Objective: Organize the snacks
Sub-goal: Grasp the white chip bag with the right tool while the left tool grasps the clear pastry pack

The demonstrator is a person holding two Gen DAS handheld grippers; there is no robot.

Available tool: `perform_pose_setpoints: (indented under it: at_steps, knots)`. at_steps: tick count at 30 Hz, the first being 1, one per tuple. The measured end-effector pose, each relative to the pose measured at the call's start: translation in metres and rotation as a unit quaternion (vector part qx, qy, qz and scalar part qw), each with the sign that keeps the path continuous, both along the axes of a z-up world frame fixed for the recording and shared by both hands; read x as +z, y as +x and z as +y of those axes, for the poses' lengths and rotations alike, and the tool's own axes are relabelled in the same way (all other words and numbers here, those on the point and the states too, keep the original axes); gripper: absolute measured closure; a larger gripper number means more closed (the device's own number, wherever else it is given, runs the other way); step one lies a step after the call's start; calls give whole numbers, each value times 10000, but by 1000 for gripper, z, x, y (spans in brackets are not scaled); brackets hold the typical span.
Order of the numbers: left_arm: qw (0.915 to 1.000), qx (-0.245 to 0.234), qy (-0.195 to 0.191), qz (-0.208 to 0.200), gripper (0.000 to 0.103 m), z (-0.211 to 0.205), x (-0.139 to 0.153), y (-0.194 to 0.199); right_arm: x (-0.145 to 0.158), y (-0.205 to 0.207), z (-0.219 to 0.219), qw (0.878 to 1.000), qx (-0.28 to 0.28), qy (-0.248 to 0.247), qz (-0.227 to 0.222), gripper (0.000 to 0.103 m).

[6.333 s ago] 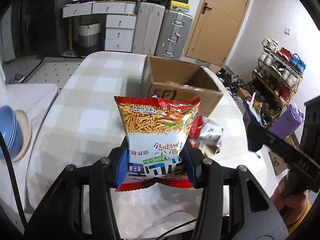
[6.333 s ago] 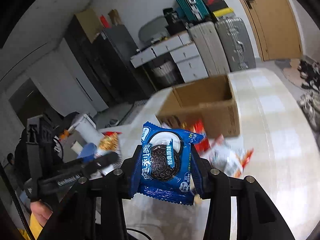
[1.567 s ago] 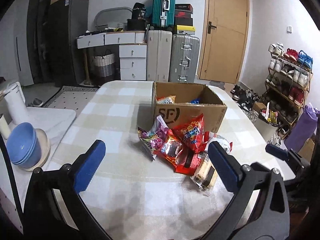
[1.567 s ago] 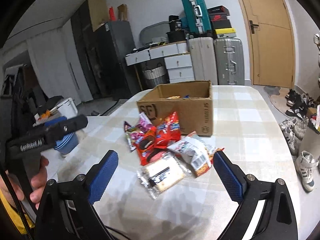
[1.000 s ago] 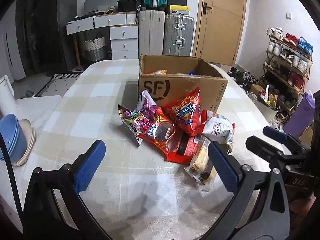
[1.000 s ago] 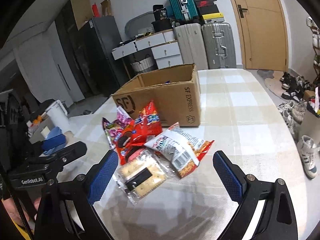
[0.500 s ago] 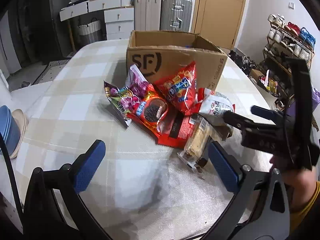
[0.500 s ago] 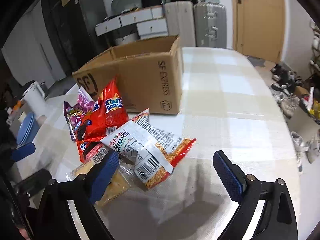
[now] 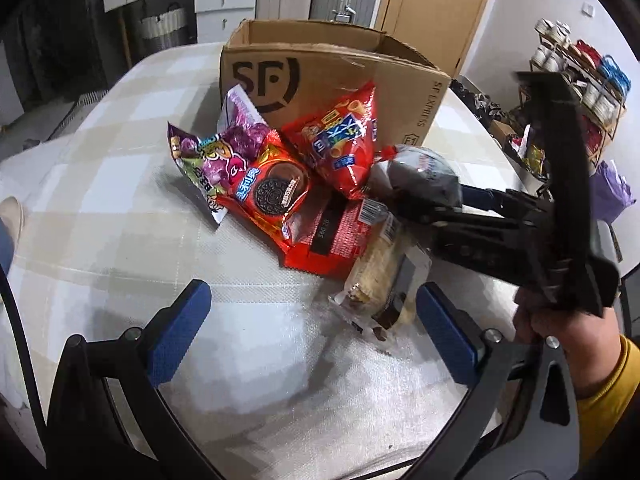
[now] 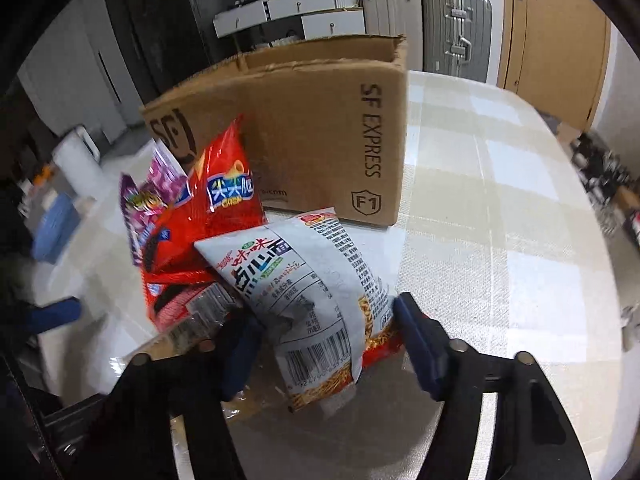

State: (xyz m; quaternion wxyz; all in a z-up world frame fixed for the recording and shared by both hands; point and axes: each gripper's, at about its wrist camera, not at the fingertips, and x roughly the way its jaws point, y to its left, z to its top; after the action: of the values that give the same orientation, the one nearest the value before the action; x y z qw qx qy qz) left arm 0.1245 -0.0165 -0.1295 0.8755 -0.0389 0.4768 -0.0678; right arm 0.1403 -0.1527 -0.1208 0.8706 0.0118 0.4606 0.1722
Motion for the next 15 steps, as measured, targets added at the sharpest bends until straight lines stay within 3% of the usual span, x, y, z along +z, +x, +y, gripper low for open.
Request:
perform_pose_setpoints:
  at_steps: [5, 11, 15]
  knots:
    - [9996, 87, -155, 240, 1, 1, -13, 11, 6, -9, -13, 9995, -3, 302, -32, 52]
    - [9994, 65, -208, 275, 1, -6, -21, 15, 12, -24, -32, 9972, -254, 697, 49, 54]
    - [9974, 163, -563, 415, 1, -10, -26, 19, 10, -36, -49, 9938, -459, 1008, 108, 54]
